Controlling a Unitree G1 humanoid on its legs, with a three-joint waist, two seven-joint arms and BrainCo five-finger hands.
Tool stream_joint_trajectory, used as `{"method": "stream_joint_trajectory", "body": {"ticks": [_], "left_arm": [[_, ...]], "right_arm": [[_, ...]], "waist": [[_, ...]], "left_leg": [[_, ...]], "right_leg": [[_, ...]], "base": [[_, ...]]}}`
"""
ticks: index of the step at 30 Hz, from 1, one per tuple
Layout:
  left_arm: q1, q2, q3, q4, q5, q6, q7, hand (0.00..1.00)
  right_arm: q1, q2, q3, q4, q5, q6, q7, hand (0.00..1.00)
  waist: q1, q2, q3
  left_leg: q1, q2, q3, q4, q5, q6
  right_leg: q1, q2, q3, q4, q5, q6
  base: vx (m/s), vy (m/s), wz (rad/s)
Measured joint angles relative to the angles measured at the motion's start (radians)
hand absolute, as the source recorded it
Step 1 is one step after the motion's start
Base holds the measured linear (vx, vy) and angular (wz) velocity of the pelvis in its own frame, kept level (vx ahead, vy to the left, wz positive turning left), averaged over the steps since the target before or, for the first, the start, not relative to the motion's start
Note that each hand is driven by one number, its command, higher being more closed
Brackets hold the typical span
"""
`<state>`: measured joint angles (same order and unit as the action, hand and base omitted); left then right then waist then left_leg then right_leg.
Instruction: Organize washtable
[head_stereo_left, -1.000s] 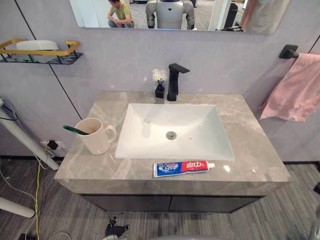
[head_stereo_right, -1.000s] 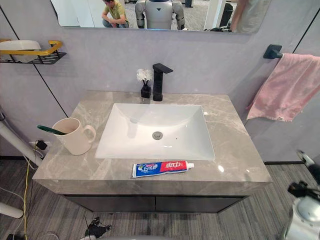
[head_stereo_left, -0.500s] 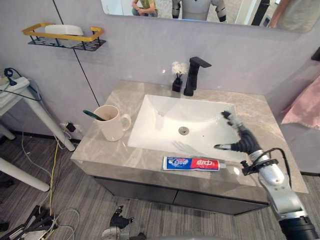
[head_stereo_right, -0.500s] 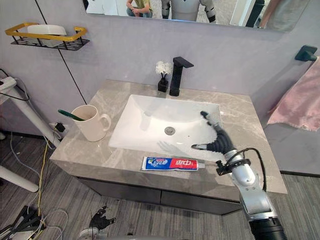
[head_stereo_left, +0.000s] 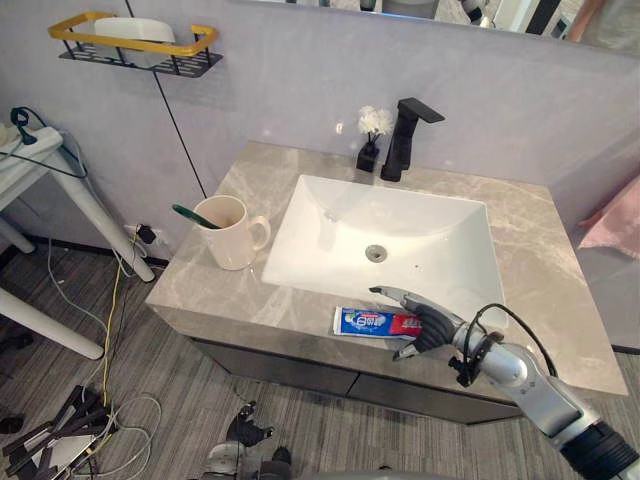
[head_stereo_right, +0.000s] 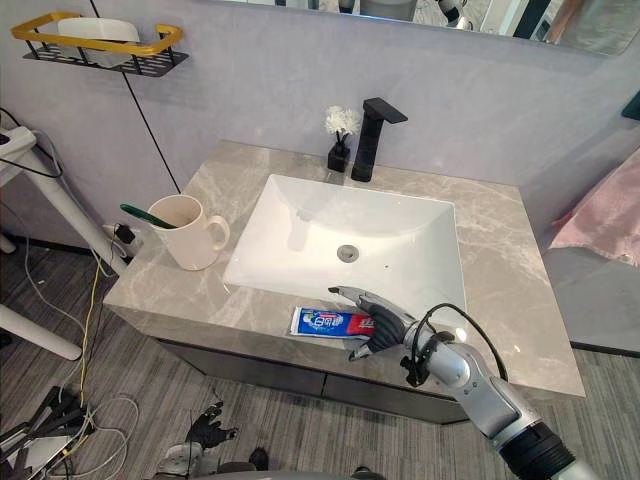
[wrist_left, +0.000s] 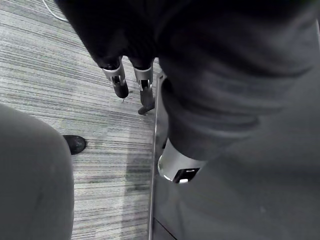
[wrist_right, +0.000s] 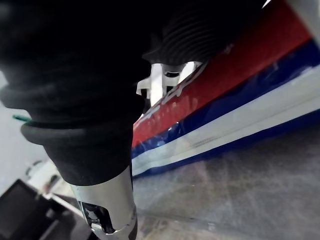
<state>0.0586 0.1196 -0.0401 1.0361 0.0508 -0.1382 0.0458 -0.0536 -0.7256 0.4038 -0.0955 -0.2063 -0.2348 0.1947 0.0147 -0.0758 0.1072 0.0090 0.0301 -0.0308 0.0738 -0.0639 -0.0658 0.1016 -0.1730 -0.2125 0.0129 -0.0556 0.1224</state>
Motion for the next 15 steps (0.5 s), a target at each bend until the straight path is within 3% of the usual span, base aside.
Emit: {"method": "stream_joint_trajectory", "body": {"ticks": [8, 15], "left_arm": [[-0.015, 0.001, -0.027, 0.016, -0.001, -0.001, 0.000, 0.00], [-0.019, 0.001, -0.036, 0.017, -0.001, -0.001, -0.001, 0.00]], "right_arm": [[-0.022, -0.006, 0.031, -0.006, -0.078, 0.000, -0.021, 0.00], [-0.027, 0.001, 0.025, -0.006, -0.079, 0.000, -0.044, 0.00]], "waist": [[0.000, 0.000, 0.007], [-0.001, -0.002, 0.010]], "left_leg": [[0.000, 0.000, 0.000, 0.000, 0.000, 0.000], [-0.003, 0.000, -0.001, 0.000, 0.000, 0.000]], "right_leg": [[0.000, 0.000, 0.000, -0.002, 0.001, 0.000], [0.000, 0.001, -0.001, -0.006, 0.003, 0.000]], "base": [[0.00, 0.000, 0.00], [0.00, 0.000, 0.00]]}}
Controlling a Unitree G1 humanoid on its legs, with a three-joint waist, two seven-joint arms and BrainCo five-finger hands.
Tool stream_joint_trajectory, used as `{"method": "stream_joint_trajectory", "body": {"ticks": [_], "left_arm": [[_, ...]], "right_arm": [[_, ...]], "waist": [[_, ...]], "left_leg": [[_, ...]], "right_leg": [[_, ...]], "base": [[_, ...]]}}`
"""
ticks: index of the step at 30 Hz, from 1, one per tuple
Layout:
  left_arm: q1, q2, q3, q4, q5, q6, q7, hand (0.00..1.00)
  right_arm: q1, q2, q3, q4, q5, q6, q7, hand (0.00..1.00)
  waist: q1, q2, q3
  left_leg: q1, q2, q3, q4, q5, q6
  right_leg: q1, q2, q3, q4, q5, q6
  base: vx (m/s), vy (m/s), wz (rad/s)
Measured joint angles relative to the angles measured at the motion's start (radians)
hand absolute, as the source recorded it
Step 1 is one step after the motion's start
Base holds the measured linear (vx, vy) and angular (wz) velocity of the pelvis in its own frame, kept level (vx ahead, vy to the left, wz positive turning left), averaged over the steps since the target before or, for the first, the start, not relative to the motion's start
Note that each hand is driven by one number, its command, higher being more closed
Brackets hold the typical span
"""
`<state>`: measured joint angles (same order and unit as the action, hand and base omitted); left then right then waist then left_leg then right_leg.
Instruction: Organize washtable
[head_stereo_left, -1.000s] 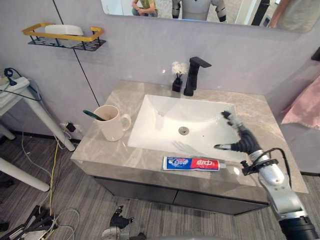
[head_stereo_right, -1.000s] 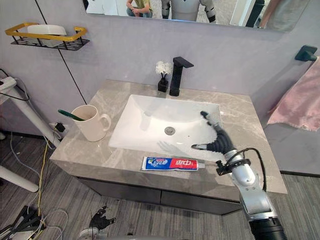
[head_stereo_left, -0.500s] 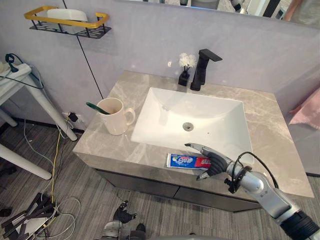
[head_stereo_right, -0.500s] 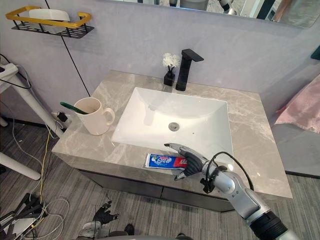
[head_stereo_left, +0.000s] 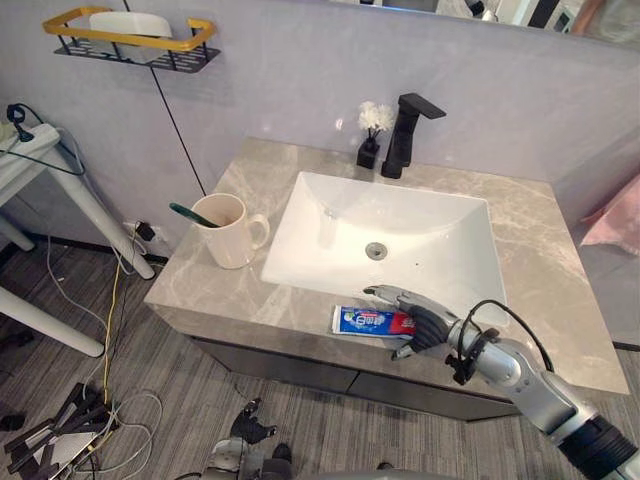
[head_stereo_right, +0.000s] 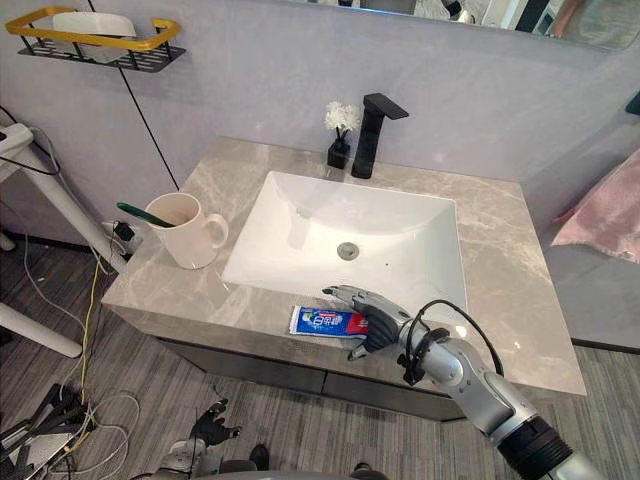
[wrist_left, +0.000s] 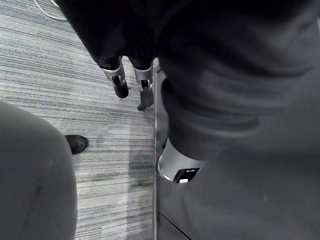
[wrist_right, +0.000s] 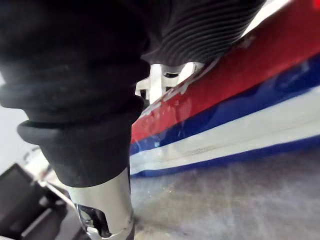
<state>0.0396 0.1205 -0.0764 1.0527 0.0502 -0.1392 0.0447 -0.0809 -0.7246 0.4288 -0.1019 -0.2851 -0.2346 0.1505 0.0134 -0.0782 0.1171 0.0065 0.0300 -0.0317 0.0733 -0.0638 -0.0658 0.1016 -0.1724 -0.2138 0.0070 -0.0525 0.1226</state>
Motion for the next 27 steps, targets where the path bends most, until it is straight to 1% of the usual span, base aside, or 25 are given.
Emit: {"method": "stream_joint_trajectory", "body": {"ticks": [10, 15, 24, 25, 27], "left_arm": [[0.000, 0.000, 0.000, 0.000, 0.000, 0.000, -0.001, 0.00], [-0.004, 0.000, 0.000, -0.001, 0.000, -0.002, -0.002, 0.00], [-0.004, 0.002, 0.000, -0.001, 0.000, -0.001, -0.002, 0.00], [-0.004, 0.002, 0.000, -0.001, 0.000, -0.001, -0.002, 0.00], [-0.004, 0.002, 0.000, -0.001, 0.000, -0.002, -0.002, 0.00]], "right_arm": [[0.000, 0.040, -0.096, -0.003, 0.002, 0.000, -0.039, 0.00], [0.001, 0.052, -0.119, -0.004, 0.001, 0.000, -0.041, 0.00], [0.011, 0.052, -0.117, -0.003, -0.105, 0.002, -0.041, 0.00], [0.011, 0.052, -0.117, -0.003, -0.109, 0.002, -0.041, 1.00], [0.011, 0.052, -0.117, -0.003, -0.116, 0.001, -0.041, 1.00]], "waist": [[-0.002, -0.001, 0.002], [-0.005, -0.001, 0.014], [-0.005, -0.001, 0.015], [-0.005, -0.002, 0.015], [-0.005, -0.003, 0.015]], "left_leg": [[-0.001, 0.000, 0.001, 0.001, 0.000, 0.000], [-0.001, 0.000, 0.001, 0.001, 0.000, 0.000], [0.000, 0.000, 0.002, 0.001, 0.000, 0.000], [0.000, 0.000, 0.002, 0.001, 0.000, 0.000], [0.000, 0.000, 0.002, 0.001, 0.000, 0.000]], "right_leg": [[0.000, 0.000, 0.001, -0.002, 0.003, 0.000], [0.000, 0.000, 0.001, -0.002, 0.003, 0.000], [0.000, 0.000, 0.002, -0.001, 0.003, 0.000], [0.000, 0.000, 0.002, -0.001, 0.003, 0.000], [0.000, 0.000, 0.002, -0.001, 0.003, 0.000]], "base": [[0.00, 0.000, 0.00], [0.00, 0.000, 0.00], [0.00, 0.000, 0.00], [0.00, 0.000, 0.00], [0.00, 0.000, 0.00]]}}
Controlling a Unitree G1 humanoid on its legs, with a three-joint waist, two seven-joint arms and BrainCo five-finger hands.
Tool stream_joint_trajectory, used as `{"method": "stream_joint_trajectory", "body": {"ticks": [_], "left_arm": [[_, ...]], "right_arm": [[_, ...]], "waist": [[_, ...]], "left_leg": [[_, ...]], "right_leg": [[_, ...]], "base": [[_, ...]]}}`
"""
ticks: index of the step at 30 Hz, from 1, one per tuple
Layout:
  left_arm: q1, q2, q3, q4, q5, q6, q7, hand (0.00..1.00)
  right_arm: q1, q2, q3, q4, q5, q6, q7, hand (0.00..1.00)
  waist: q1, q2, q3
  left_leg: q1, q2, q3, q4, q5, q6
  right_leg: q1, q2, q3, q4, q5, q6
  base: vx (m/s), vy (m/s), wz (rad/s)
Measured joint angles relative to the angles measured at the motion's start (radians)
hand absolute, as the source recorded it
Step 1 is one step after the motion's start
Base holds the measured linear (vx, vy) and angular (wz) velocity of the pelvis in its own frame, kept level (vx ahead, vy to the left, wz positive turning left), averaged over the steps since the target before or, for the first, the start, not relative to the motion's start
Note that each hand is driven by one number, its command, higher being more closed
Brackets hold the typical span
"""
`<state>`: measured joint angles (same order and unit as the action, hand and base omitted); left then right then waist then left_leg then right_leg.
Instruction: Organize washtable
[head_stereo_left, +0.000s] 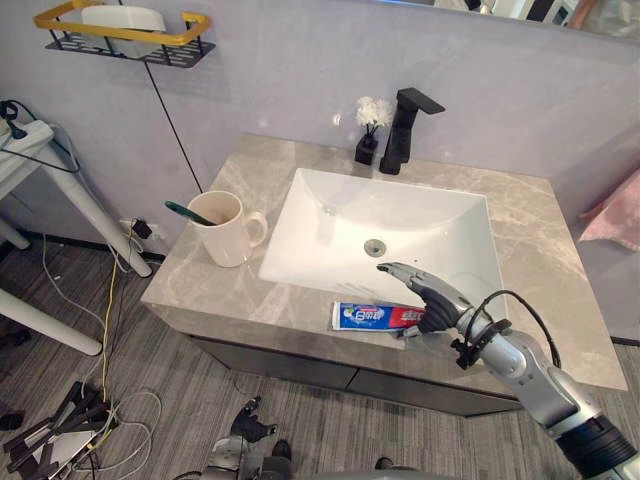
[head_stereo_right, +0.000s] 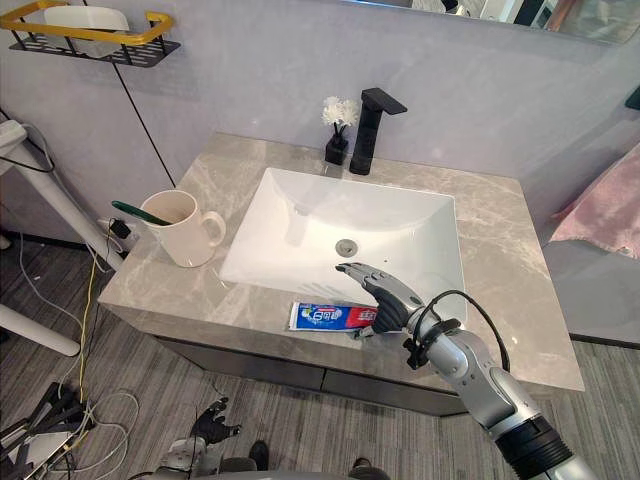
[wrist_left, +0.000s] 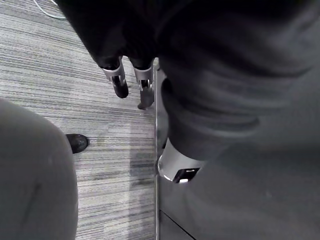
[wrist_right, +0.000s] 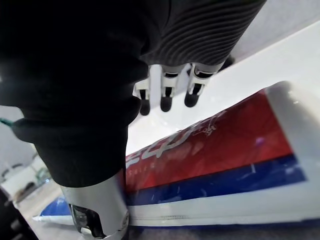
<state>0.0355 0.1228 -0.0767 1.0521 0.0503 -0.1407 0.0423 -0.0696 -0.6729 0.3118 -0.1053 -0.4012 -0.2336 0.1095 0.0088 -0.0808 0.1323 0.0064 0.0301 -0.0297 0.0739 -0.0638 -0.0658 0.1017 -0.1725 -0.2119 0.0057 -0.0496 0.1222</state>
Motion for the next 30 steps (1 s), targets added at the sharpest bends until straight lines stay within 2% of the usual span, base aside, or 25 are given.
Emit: {"method": "stream_joint_trajectory", "body": {"ticks": [8, 20, 27, 30], "left_arm": [[-0.002, 0.004, -0.001, 0.000, 0.000, 0.001, -0.001, 0.00], [-0.005, 0.019, 0.009, 0.002, -0.009, 0.002, 0.002, 0.00], [0.033, 0.028, 0.173, -0.006, -0.085, 0.001, 0.027, 0.00], [0.099, 0.055, 0.310, -0.110, -0.135, 0.003, 0.072, 0.00]], "right_arm": [[0.005, 0.000, 0.014, 0.003, -0.033, -0.003, 0.001, 1.00], [-0.004, 0.008, 0.021, 0.003, -0.006, -0.013, 0.003, 1.00], [0.023, 0.015, 0.002, 0.001, 0.023, -0.016, 0.004, 1.00], [0.050, 0.024, -0.025, -0.003, 0.039, -0.022, 0.003, 1.00]], "waist": [[0.002, -0.011, -0.001], [0.005, -0.024, -0.004], [0.004, -0.029, -0.008], [0.006, -0.028, -0.008]], "left_leg": [[0.001, 0.000, 0.001, -0.001, 0.000, 0.000], [0.001, 0.000, 0.003, -0.004, 0.001, 0.000], [0.001, 0.001, 0.005, -0.004, 0.001, 0.000], [-0.001, 0.002, 0.006, -0.004, 0.000, 0.000]], "right_leg": [[0.000, 0.000, 0.001, 0.000, 0.000, 0.000], [0.000, 0.001, 0.003, -0.006, 0.004, -0.001], [0.000, 0.001, 0.005, -0.009, 0.006, -0.001], [-0.001, 0.002, 0.005, -0.010, 0.006, -0.001]], "base": [[0.00, 0.000, 0.00], [0.00, 0.000, 0.00], [0.00, 0.000, 0.00], [0.00, 0.000, 0.00]]}}
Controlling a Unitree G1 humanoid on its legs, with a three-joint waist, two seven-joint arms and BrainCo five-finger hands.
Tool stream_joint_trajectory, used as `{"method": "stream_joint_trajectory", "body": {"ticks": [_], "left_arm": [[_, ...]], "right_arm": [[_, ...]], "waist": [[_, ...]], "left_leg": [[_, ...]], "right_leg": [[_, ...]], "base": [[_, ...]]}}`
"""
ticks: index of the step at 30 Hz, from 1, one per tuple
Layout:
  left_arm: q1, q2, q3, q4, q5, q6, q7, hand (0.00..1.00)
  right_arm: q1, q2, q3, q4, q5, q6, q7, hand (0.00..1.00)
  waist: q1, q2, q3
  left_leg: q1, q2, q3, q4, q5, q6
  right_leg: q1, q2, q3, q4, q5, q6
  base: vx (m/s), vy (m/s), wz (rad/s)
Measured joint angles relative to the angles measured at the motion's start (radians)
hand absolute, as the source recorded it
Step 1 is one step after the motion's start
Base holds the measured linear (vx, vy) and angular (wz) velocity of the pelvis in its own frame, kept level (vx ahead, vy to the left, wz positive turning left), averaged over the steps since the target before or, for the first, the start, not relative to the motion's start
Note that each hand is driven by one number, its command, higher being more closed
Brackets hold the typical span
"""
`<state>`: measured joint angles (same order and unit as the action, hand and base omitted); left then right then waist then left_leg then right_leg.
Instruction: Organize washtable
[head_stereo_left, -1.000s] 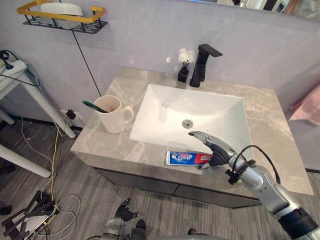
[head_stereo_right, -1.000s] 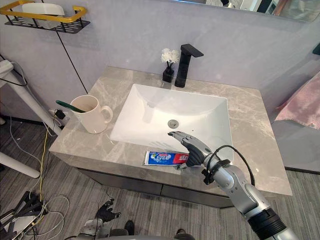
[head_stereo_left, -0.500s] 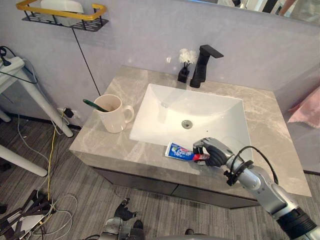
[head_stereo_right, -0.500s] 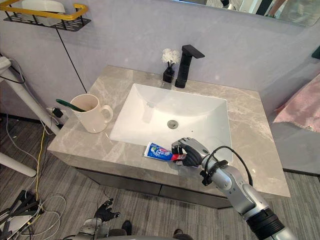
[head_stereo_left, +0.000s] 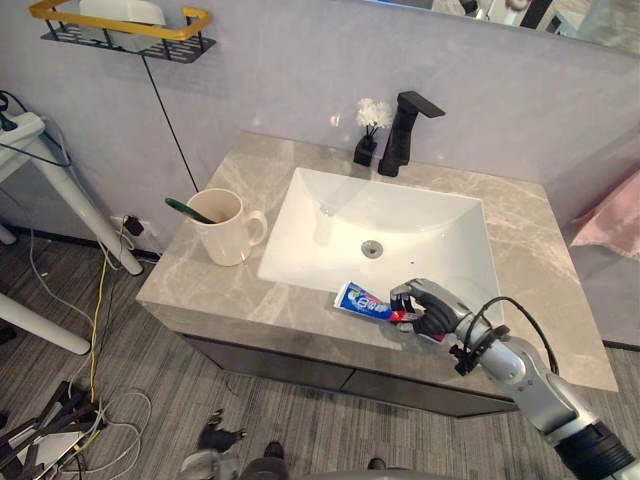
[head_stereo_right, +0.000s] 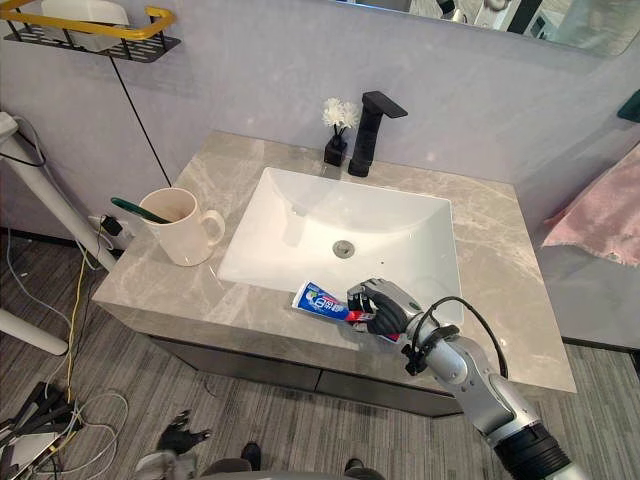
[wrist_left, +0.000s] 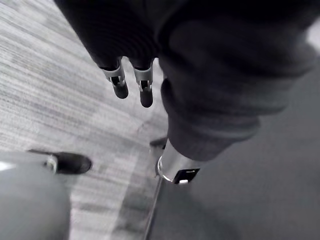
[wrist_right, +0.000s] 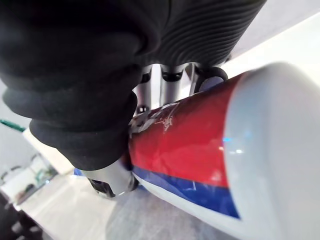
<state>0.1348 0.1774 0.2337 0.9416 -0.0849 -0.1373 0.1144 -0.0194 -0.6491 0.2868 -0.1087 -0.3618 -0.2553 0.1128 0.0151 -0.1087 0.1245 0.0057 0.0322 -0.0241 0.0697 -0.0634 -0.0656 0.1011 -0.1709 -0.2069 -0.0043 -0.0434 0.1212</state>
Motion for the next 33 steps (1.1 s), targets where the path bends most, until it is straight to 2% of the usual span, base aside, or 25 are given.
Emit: {"method": "stream_joint_trajectory", "body": {"ticks": [2, 4, 5, 8, 10, 11, 15, 20, 23, 26, 33], "left_arm": [[0.069, 0.009, 0.117, -0.215, -0.035, -0.001, 0.047, 0.00], [0.100, 0.007, 0.183, -0.387, -0.060, -0.002, 0.068, 0.00], [0.122, 0.001, 0.230, -0.578, -0.075, -0.010, 0.093, 0.00], [0.133, -0.017, 0.277, -0.840, -0.097, -0.043, 0.120, 0.00], [0.124, -0.030, 0.273, -1.031, -0.096, -0.066, 0.134, 0.00], [0.121, -0.034, 0.264, -1.073, -0.095, -0.068, 0.136, 0.00], [0.120, -0.043, 0.105, -1.342, -0.073, -0.087, 0.147, 0.00], [0.120, -0.044, -0.159, -1.545, -0.143, -0.133, 0.078, 0.00], [0.106, -0.023, -0.299, -1.572, -0.215, -0.137, 0.032, 0.00], [0.077, -0.005, -0.382, -1.572, -0.284, -0.137, 0.000, 0.00], [0.054, 0.009, -0.480, -1.562, -0.388, -0.134, -0.006, 0.00]], "right_arm": [[0.043, 0.013, -0.036, -0.029, -0.001, 0.001, 0.000, 1.00], [0.075, 0.014, -0.061, -0.065, -0.001, 0.001, 0.000, 1.00], [0.100, 0.016, -0.086, -0.101, 0.000, 0.001, 0.000, 1.00], [0.102, 0.033, -0.117, -0.143, 0.009, 0.001, 0.000, 1.00], [0.090, 0.073, -0.133, -0.162, 0.040, 0.001, -0.005, 1.00], [0.089, 0.081, -0.133, -0.168, 0.040, 0.003, -0.006, 1.00], [0.072, 0.150, -0.132, -0.201, 0.040, 0.005, -0.020, 1.00], [-0.006, 0.227, -0.123, -0.237, 0.040, 0.010, -0.096, 1.00], [-0.047, 0.247, -0.094, -0.262, 0.040, 0.010, -0.135, 1.00], [-0.079, 0.264, -0.059, -0.263, 0.038, 0.011, -0.174, 1.00], [-0.117, 0.287, -0.042, -0.263, 0.037, 0.035, -0.248, 1.00]], "waist": [[0.009, 0.004, 0.000], [0.022, 0.009, -0.001], [0.030, 0.015, -0.004], [0.034, 0.032, -0.014], [0.036, 0.053, -0.029], [0.036, 0.058, -0.033], [0.032, 0.075, -0.045], [0.028, 0.083, -0.051], [0.027, 0.087, -0.054], [0.026, 0.092, -0.058], [0.025, 0.099, -0.064]], "left_leg": [[-0.002, 0.000, -0.001, -0.001, 0.000, 0.000], [-0.005, 0.000, -0.002, -0.001, 0.000, 0.000], [-0.007, -0.001, -0.005, -0.001, 0.000, 0.000], [-0.008, -0.005, -0.008, 0.000, 0.000, 0.000], [-0.009, -0.010, -0.011, 0.001, 0.000, 0.000], [-0.009, -0.010, -0.011, 0.001, 0.000, 0.000], [-0.009, -0.012, -0.026, 0.003, 0.001, 0.002], [-0.008, -0.012, -0.033, 0.006, 0.004, 0.005], [-0.005, -0.012, -0.033, 0.005, 0.006, 0.007], [0.001, -0.012, -0.033, 0.000, 0.008, 0.010], [0.006, -0.012, -0.028, -0.004, 0.015, 0.008]], "right_leg": [[-0.002, 0.000, -0.003, 0.000, 0.000, 0.000], [-0.004, 0.000, -0.004, 0.001, 0.000, 0.000], [-0.004, -0.001, -0.008, 0.003, 0.000, 0.000], [-0.004, -0.004, -0.011, 0.004, 0.000, 0.000], [-0.002, -0.007, -0.014, 0.005, 0.000, 0.000], [-0.001, -0.008, -0.015, 0.005, 0.000, 0.000], [0.013, -0.008, -0.031, 0.005, 0.000, 0.000], [0.017, -0.008, -0.036, 0.010, 0.000, -0.001], [0.016, -0.008, -0.036, 0.014, -0.001, -0.001], [0.016, -0.008, -0.035, 0.016, -0.001, -0.001], [0.015, -0.008, -0.030, 0.017, -0.001, -0.001]], "base": [[0.00, 0.000, 0.02], [0.00, 0.000, 0.04], [0.00, 0.000, 0.05], [0.00, 0.000, 0.04], [0.00, 0.000, 0.05], [0.00, 0.000, 0.05], [0.00, -0.003, 0.10], [-0.03, 0.003, 0.04], [-0.04, 0.004, 0.01], [-0.05, 0.003, 0.00], [-0.01, 0.001, -0.01]]}}
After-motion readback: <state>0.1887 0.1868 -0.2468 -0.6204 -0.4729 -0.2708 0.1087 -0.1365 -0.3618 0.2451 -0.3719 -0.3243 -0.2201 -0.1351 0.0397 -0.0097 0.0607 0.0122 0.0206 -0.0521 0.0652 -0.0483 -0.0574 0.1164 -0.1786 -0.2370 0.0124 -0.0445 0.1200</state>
